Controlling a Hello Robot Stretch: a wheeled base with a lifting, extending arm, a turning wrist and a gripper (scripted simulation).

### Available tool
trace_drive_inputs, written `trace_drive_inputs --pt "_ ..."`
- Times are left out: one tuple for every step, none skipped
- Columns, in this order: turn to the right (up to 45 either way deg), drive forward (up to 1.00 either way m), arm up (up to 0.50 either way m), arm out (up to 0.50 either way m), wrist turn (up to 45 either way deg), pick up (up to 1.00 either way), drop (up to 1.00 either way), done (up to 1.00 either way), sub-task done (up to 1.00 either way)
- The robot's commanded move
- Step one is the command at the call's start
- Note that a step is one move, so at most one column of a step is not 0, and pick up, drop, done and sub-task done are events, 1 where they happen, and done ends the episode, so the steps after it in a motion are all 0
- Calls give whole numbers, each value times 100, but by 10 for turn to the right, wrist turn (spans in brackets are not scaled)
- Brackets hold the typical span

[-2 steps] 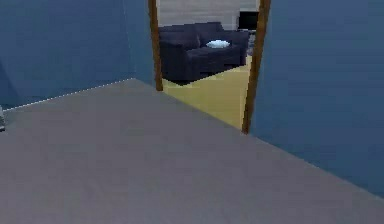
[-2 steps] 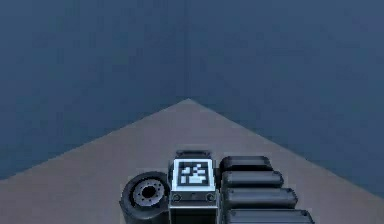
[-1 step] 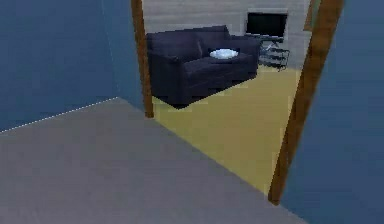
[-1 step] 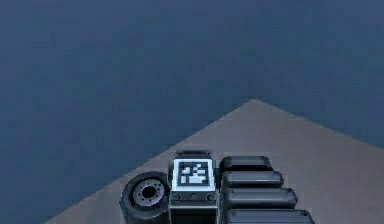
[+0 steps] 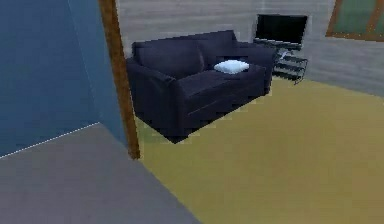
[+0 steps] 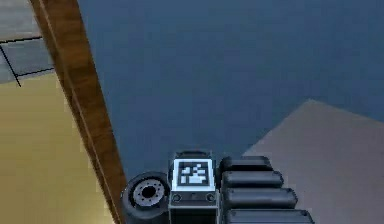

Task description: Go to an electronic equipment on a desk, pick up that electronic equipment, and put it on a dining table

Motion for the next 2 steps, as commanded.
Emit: trace_drive_inputs --pt "30 0 0 0 0 0 0 0 0" --pt "0 70 0 0 0 0 0 0 0"
